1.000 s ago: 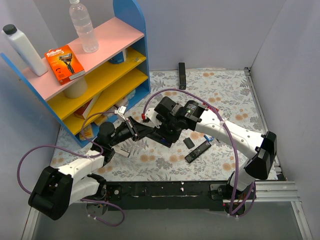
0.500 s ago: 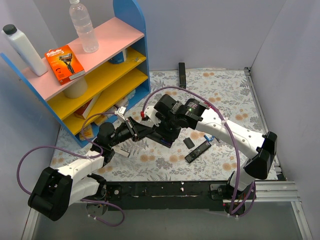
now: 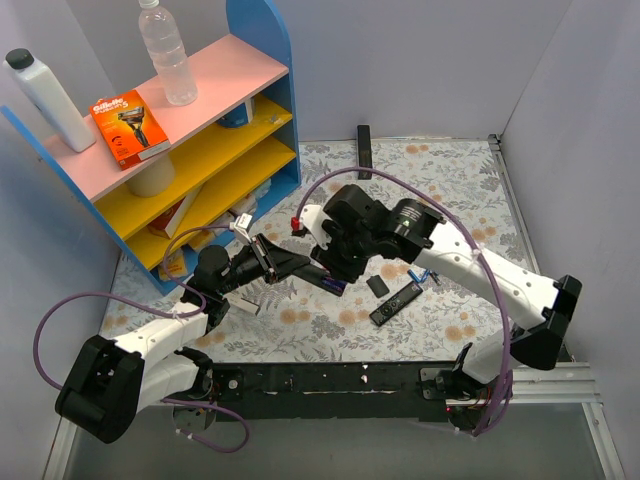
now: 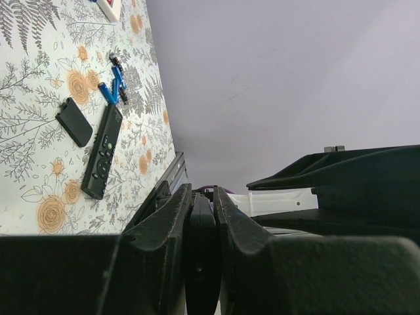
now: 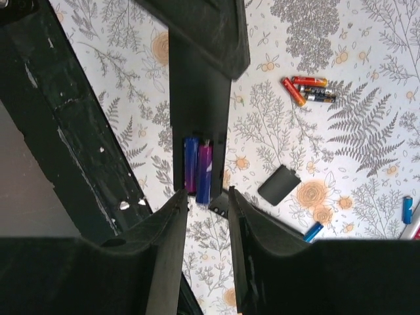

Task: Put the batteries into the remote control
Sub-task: Load the battery into the remote control.

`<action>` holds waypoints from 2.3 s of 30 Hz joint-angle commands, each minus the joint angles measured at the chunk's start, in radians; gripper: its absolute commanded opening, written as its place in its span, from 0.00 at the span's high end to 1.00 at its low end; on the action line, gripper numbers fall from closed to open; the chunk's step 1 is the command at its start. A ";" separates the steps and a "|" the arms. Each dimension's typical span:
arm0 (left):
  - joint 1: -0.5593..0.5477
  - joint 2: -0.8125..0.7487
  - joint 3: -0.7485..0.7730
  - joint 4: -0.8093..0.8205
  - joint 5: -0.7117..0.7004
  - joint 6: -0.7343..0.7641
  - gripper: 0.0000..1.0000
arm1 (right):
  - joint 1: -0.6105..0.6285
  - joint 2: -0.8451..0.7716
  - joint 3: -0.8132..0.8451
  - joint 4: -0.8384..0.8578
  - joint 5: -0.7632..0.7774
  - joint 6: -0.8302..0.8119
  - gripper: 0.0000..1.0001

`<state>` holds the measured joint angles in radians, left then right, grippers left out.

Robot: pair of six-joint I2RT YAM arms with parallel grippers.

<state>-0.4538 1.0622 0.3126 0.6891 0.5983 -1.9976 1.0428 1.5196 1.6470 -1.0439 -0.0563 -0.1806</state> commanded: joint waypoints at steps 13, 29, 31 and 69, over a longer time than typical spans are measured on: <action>-0.003 -0.024 0.026 0.027 0.008 -0.021 1.00 | -0.006 -0.225 -0.254 0.172 -0.047 0.035 0.69; -0.005 -0.039 0.033 0.020 0.009 -0.027 1.00 | -0.020 -0.196 -0.283 0.206 -0.034 0.044 0.74; -0.003 -0.038 0.034 0.020 0.009 -0.027 1.00 | -0.020 -0.194 -0.289 0.199 -0.042 0.046 0.75; -0.003 -0.059 0.023 0.110 0.011 -0.109 1.00 | -0.026 -0.139 -0.283 0.258 -0.051 0.058 0.90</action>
<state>-0.4534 1.0424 0.3130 0.6819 0.5972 -1.9659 1.0203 1.3628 1.3457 -0.8524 -0.0937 -0.1307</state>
